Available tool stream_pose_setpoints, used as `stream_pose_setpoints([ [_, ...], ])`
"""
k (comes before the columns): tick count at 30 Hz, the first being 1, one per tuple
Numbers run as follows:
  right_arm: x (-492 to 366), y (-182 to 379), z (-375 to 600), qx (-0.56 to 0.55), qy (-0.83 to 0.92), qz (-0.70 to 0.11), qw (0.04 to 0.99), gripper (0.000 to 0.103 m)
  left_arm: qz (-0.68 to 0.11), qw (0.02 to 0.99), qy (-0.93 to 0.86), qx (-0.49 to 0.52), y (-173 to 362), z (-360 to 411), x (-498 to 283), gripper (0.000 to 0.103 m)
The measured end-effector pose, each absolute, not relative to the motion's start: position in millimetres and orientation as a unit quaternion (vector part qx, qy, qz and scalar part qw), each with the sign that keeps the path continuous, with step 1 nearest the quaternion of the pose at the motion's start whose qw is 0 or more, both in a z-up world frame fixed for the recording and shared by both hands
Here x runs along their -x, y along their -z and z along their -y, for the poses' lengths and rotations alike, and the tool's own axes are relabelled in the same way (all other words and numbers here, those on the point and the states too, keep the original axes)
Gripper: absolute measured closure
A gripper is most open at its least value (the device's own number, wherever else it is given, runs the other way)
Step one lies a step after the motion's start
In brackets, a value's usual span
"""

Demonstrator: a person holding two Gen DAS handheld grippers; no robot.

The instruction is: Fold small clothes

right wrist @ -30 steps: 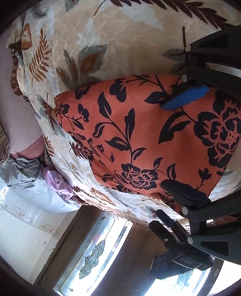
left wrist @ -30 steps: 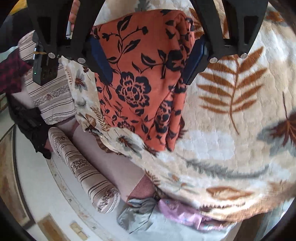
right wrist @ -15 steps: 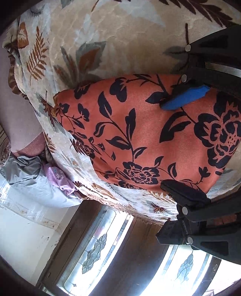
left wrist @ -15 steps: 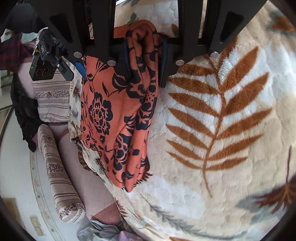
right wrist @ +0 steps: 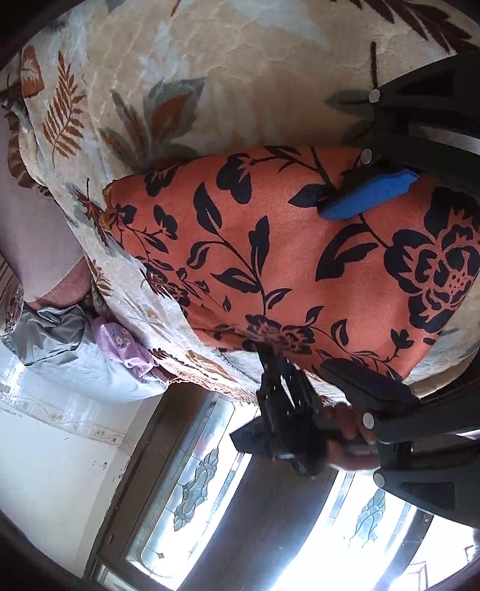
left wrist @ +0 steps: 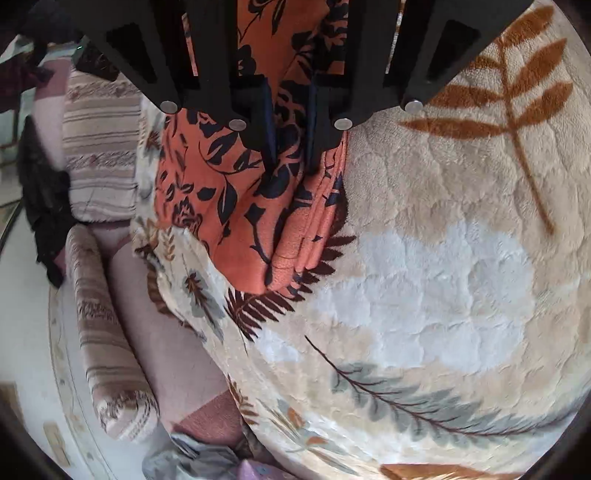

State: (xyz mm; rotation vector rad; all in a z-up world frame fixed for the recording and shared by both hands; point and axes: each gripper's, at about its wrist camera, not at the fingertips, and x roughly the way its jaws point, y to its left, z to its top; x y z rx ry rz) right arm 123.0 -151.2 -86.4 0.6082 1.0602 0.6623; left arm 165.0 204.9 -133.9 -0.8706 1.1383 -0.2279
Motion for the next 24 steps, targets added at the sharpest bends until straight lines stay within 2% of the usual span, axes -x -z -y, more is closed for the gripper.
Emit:
stream_pose_setpoints([
  [2,-122,87,153,-0.285,-0.310,-0.488,0.765,0.023,-0.502,0.766,0.095,0.389,119,-206,-151,0.087],
  [3,-122,87,154,-0.286,-0.312,-0.487,0.764,0.023,-0.499,0.773,0.091,0.381,112,-205,-142,0.082],
  [4,-122,87,154,-0.286,-0.313,-0.485,0.765,0.023,-0.500,0.776,0.094,0.373,107,-202,-135,0.065],
  [5,-122,88,154,-0.287,-0.314,-0.484,0.765,0.022,-0.501,0.776,0.106,0.369,104,-198,-128,0.053],
  [6,-122,87,155,-0.288,-0.316,-0.483,0.764,0.022,-0.497,0.781,0.111,0.362,100,-194,-119,0.034],
  [7,-121,87,155,-0.290,-0.318,-0.480,0.764,0.022,-0.488,0.793,0.107,0.348,95,-190,-110,0.031],
  [10,-119,87,157,-0.295,-0.319,-0.476,0.765,0.022,-0.491,0.810,0.103,0.303,98,-175,-99,0.030],
  [12,-118,84,158,-0.295,-0.314,-0.479,0.765,0.022,-0.525,0.795,0.100,0.286,116,-169,-100,0.030],
  [18,-112,52,170,-0.299,-0.294,-0.477,0.772,0.016,-0.491,0.834,0.099,0.232,102,-154,-90,0.029],
  [20,-111,42,178,-0.288,-0.276,-0.472,0.786,0.011,-0.484,0.845,0.086,0.210,99,-151,-88,0.029],
  [24,-125,50,194,-0.293,-0.237,-0.493,0.784,0.011,-0.479,0.851,0.086,0.198,96,-153,-85,0.029],
])
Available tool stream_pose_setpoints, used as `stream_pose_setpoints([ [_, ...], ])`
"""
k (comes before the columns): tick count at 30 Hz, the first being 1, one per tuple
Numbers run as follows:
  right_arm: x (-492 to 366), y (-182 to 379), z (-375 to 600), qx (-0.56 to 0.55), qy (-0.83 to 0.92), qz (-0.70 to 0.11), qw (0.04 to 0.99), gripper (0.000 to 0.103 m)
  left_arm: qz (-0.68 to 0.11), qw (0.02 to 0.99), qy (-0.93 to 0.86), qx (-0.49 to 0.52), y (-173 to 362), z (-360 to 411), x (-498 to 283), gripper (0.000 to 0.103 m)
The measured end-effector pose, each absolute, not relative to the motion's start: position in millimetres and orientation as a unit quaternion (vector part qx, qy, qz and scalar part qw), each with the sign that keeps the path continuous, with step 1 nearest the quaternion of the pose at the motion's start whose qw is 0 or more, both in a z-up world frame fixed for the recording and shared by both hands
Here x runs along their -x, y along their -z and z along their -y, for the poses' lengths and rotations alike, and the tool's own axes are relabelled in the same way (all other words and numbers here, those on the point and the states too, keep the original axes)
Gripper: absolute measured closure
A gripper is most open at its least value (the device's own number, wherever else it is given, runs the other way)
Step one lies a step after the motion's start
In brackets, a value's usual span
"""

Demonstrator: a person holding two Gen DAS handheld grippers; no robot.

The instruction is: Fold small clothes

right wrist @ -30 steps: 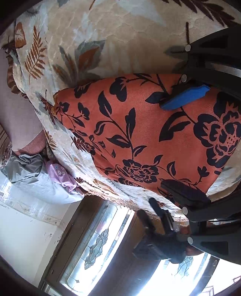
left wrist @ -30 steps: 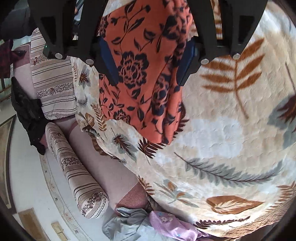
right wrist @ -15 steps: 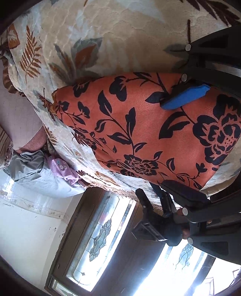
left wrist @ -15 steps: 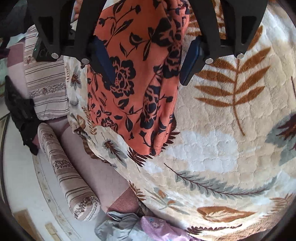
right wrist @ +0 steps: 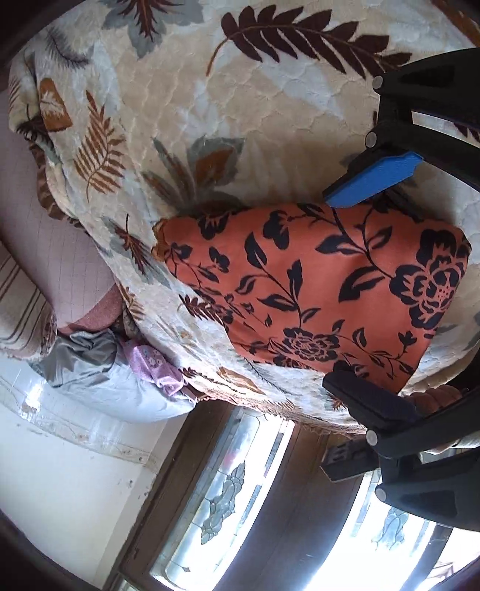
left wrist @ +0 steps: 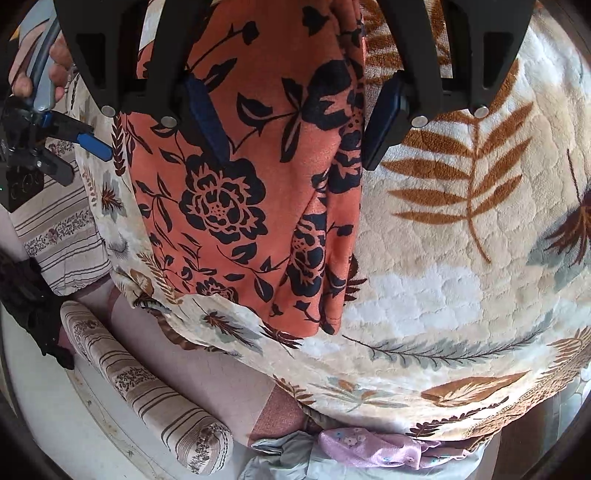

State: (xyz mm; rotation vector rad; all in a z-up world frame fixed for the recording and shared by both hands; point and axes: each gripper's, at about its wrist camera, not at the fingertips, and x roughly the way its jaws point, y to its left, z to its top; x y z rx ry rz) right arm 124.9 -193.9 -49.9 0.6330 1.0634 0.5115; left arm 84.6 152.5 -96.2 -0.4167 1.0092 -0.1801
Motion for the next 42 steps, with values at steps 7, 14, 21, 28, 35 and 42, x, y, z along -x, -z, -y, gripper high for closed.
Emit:
stream_pose_setpoints([
  [7,-153,99,187,-0.309,-0.213,-0.552,0.744,0.011,-0.460,0.874,0.059,0.146,88,-145,-84,0.029],
  [14,-157,103,155,-0.254,-0.236,-0.555,0.756,0.014,-0.475,0.866,0.060,0.142,96,-140,-90,0.029],
  [21,-152,106,145,-0.211,-0.226,-0.548,0.777,0.040,-0.483,0.861,0.074,0.139,105,-134,-92,0.038],
  [28,-142,80,129,-0.142,-0.234,-0.526,0.805,0.067,-0.477,0.863,0.087,0.144,99,-135,-90,0.074],
  [35,-136,23,141,-0.108,-0.266,-0.473,0.833,0.072,-0.435,0.880,0.107,0.159,44,-113,-98,0.081],
  [42,-157,-9,219,-0.151,-0.239,-0.430,0.858,0.072,-0.405,0.893,0.141,0.132,7,-45,-145,0.081],
])
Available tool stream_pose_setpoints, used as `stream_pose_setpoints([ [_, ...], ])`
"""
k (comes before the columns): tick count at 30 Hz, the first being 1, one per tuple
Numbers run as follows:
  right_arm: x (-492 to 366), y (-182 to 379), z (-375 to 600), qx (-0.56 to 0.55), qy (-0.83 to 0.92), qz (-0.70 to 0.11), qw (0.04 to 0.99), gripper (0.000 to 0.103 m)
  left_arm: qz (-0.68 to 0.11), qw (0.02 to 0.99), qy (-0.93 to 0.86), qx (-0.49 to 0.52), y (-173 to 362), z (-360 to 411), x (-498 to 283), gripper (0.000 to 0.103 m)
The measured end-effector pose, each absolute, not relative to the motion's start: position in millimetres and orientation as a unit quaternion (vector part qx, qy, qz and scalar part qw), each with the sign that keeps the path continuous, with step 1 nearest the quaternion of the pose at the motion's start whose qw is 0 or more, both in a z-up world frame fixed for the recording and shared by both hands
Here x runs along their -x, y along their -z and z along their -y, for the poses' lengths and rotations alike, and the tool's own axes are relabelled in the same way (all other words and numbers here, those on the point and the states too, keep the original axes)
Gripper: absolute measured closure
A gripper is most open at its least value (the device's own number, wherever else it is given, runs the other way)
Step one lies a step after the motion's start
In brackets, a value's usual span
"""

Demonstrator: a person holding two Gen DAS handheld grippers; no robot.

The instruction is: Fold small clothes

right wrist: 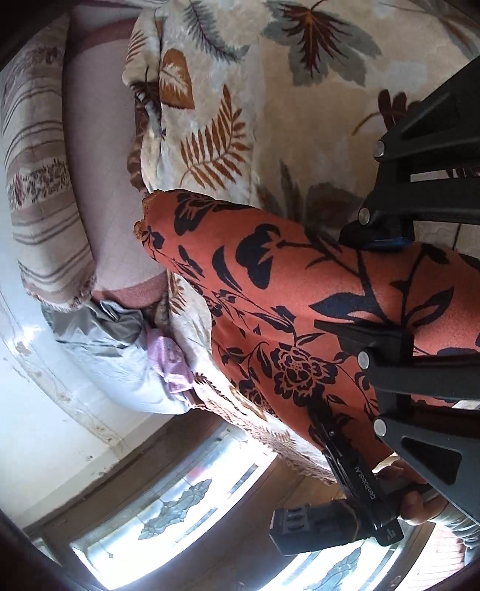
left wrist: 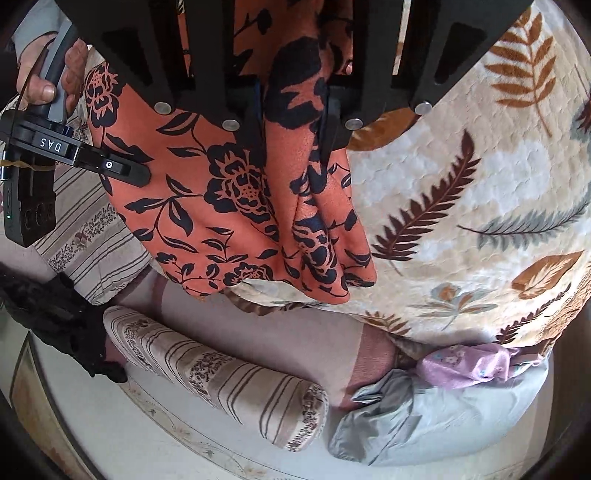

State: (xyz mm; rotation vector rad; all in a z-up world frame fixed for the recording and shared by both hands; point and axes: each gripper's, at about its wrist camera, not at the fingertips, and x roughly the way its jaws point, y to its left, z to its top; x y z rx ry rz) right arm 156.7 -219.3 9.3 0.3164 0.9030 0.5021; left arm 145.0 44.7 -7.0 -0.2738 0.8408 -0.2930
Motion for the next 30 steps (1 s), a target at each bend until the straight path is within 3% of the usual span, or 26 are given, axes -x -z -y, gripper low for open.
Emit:
stream_pose_setpoints([
  [6,-176,52,268,-0.196,-0.203,-0.474,0.834,0.072,-0.480,0.860,0.133,0.108,63,-3,-170,0.080],
  [9,-179,89,282,-0.223,-0.186,-0.504,0.813,0.069,-0.507,0.843,0.126,0.125,87,-8,-166,0.069],
  [10,-176,92,286,-0.235,-0.189,-0.500,0.812,0.062,-0.503,0.844,0.127,0.132,84,-13,-163,0.060],
  [11,-175,91,288,-0.237,-0.184,-0.497,0.814,0.048,-0.504,0.845,0.124,0.131,81,-17,-160,0.057],
  [13,-172,86,295,-0.224,-0.159,-0.500,0.822,0.038,-0.496,0.850,0.121,0.127,69,-26,-153,0.057],
  [17,-165,57,316,-0.236,-0.125,-0.462,0.846,0.038,-0.467,0.866,0.119,0.131,49,-38,-138,0.057],
  [20,-166,30,305,-0.262,-0.174,-0.432,0.845,0.038,-0.504,0.851,0.107,0.105,69,-30,-138,0.056],
  [22,-168,21,285,-0.270,-0.220,-0.428,0.834,0.033,-0.523,0.841,0.104,0.097,85,-25,-137,0.056],
  [24,-173,31,267,-0.274,-0.243,-0.447,0.816,0.027,-0.516,0.843,0.104,0.111,82,-28,-130,0.056],
  [27,-178,74,253,-0.251,-0.202,-0.515,0.794,0.027,-0.494,0.853,0.116,0.126,67,-33,-120,0.057],
  [30,-174,68,254,-0.255,-0.204,-0.496,0.804,0.027,-0.514,0.843,0.116,0.110,80,-29,-120,0.056],
])
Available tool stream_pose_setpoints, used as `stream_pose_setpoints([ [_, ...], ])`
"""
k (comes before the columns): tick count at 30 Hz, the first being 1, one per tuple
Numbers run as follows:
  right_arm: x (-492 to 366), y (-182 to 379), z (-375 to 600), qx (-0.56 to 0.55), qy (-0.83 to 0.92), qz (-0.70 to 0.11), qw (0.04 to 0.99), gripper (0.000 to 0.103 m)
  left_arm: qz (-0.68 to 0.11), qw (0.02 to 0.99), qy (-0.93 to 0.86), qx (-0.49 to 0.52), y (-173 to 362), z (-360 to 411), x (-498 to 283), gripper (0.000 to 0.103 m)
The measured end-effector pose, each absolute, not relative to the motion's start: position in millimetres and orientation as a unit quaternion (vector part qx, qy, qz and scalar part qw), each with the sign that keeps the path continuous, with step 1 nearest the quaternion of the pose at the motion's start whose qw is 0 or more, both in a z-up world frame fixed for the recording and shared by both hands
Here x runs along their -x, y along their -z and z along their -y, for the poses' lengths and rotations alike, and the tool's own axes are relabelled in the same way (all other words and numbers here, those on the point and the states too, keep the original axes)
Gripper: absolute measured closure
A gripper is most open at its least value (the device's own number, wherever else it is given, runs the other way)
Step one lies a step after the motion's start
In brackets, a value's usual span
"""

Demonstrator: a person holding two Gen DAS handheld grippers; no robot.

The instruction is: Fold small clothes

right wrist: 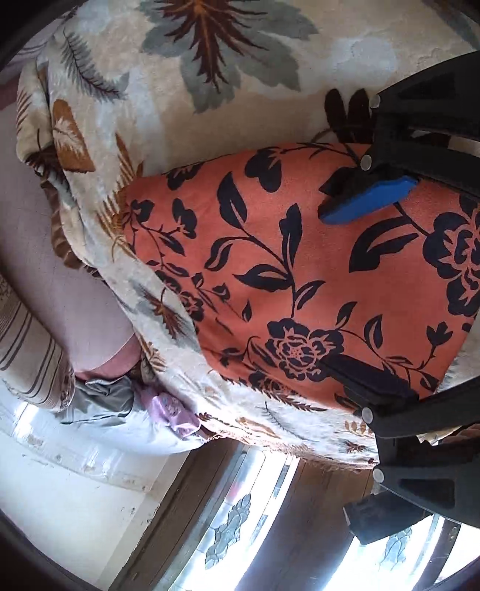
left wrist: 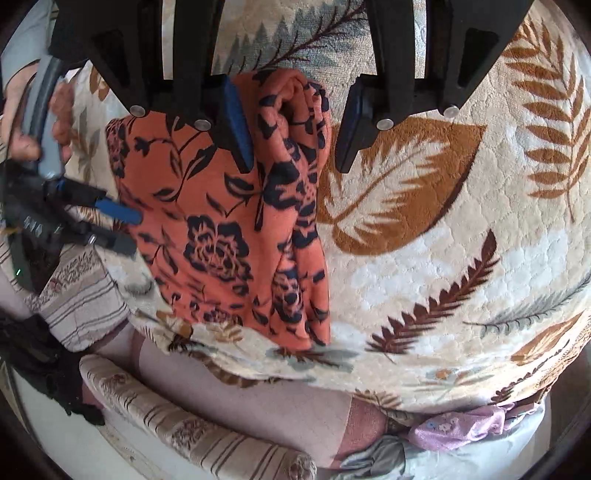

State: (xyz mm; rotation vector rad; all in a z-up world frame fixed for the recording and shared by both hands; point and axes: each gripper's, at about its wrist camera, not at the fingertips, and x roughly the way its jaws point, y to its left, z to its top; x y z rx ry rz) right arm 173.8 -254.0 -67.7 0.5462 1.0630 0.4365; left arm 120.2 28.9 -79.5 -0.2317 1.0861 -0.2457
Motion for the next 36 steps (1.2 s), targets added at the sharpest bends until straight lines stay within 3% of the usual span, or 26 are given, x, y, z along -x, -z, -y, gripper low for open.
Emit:
stream_pose_setpoints([
  [5,-205,45,249,-0.252,-0.216,-0.473,0.816,0.027,-0.531,0.829,0.111,0.135,98,-32,-120,0.054],
  [9,-244,81,266,-0.295,-0.165,-0.518,0.786,0.027,-0.532,0.827,0.121,0.134,98,-33,-121,0.053],
  [14,-247,65,269,-0.314,-0.188,-0.469,0.804,0.026,-0.528,0.830,0.126,0.130,101,-33,-119,0.051],
  [18,-265,93,278,-0.336,-0.159,-0.512,0.774,0.026,-0.529,0.830,0.124,0.128,100,-34,-119,0.050],
  [25,-187,54,256,-0.318,-0.236,-0.486,0.779,0.026,-0.523,0.837,0.115,0.114,98,-30,-115,0.048],
  [30,-141,86,241,-0.273,-0.230,-0.536,0.765,0.026,-0.524,0.843,0.084,0.092,90,-23,-111,0.041],
  [36,-113,64,238,-0.268,-0.239,-0.499,0.788,0.023,-0.512,0.852,0.071,0.078,74,-20,-93,0.041],
])
